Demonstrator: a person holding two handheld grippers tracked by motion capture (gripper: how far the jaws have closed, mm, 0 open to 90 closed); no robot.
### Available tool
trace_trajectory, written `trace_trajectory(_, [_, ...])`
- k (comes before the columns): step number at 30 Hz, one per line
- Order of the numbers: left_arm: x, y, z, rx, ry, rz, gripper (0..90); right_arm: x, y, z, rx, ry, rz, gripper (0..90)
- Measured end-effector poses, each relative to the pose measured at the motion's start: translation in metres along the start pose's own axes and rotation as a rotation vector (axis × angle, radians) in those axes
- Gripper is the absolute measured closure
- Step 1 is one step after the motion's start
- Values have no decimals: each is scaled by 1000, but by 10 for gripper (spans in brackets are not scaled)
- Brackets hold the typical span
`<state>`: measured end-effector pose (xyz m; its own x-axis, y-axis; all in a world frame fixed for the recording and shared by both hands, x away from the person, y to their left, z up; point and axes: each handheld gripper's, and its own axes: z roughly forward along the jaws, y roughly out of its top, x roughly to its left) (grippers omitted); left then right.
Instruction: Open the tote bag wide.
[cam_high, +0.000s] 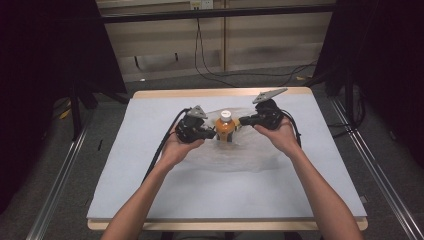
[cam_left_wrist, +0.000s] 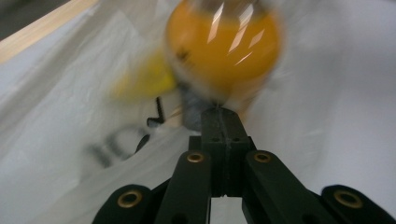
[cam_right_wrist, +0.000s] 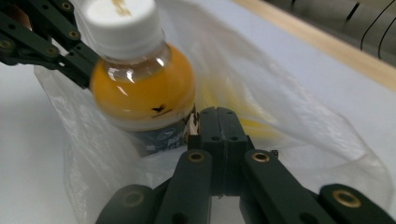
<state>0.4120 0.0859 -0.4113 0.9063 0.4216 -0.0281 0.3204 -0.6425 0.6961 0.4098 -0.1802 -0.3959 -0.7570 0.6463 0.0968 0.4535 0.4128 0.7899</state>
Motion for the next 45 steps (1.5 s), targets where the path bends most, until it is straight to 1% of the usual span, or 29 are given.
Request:
trace_trajectory(1, [2,-2,4,27,-3,5,900,-3,-1,9,29,3,2,900])
trace_trajectory(2, [3,-4,8,52,-14,-6,900,-4,-3,14,45,9,6,900])
trace_trajectory(3, [3,-8,12,43,-17,-25,900,-6,-5,21,67,19,7,900])
trace_trajectory(4, [4,-12,15,56,-37,-25,900,-7,-8,27,90,18,8,900])
trace_trajectory(7, [0,-19,26,102,-41,-27,900,-10,-14,43,152,46,16,900])
trace_trajectory(9, [-3,-22,33,148,-27,-5,900,-11,-16,53,205,58,14,900])
trace_trajectory(10, [-3,-25,34,152,-29,-2,900,-12,-17,58,228,63,14,900])
trace_trajectory(12, [-6,-30,36,138,-62,-10,900,-12,-18,64,269,79,17,900])
trace_trajectory(15, [-17,-38,38,175,-77,40,900,-13,-21,73,312,92,28,900])
trace_trajectory(17, [-30,-41,39,156,-87,52,900,-15,-24,80,339,95,33,900])
trace_trajectory(20, [-47,-42,37,173,-105,98,900,-17,-23,88,372,97,48,900])
trace_trajectory(22, [-58,-42,34,195,-128,132,900,-19,-19,92,378,93,52,900])
trace_trajectory(24, [-72,-44,30,224,-136,184,900,-21,-14,97,389,91,59,900])
trace_trajectory(25, [-80,-45,29,225,-148,192,900,-23,-11,99,396,86,64,900])
trace_trajectory(26, [-87,-47,26,232,-152,223,900,-24,-9,102,401,76,70,900])
trace_trajectory(27, [-95,-49,24,226,-153,229,900,-26,-6,104,404,67,80,900])
trace_trajectory(28, [-100,-51,22,234,-170,246,900,-28,-4,107,408,68,88,900])
trace_trajectory(30, [-111,-55,18,236,-169,276,900,-32,0,112,411,62,94,900])
trace_trajectory(31, [-116,-57,16,235,-178,272,900,-34,1,114,410,60,105,900])
trace_trajectory(34, [-127,-60,13,231,-191,300,900,-39,5,118,416,52,114,900])
trace_trajectory(35, [-129,-61,12,234,-191,308,900,-41,7,119,431,40,126,900])
trace_trajectory(37, [-131,-62,11,228,-208,317,900,-43,11,122,440,-4,120,900])
trace_trajectory(38, [-132,-63,10,222,-214,307,900,-45,12,123,442,-11,130,900])
trace_trajectory(39, [-132,-64,9,227,-232,312,900,-46,13,123,442,-32,130,900])
trace_trajectory(40, [-133,-65,9,223,-232,303,900,-48,14,124,441,-52,135,900])
trace_trajectory(41, [-134,-66,8,217,-234,306,900,-51,15,125,442,-49,136,900])
trace_trajectory(42, [-135,-66,8,215,-244,309,900,-52,15,125,440,-64,139,900])
trace_trajectory(43, [-135,-67,7,224,-280,304,900,-53,16,126,445,-69,142,900])
trace_trajectory(45, [-139,-68,6,217,-265,311,900,-56,17,126,441,-86,140,900])
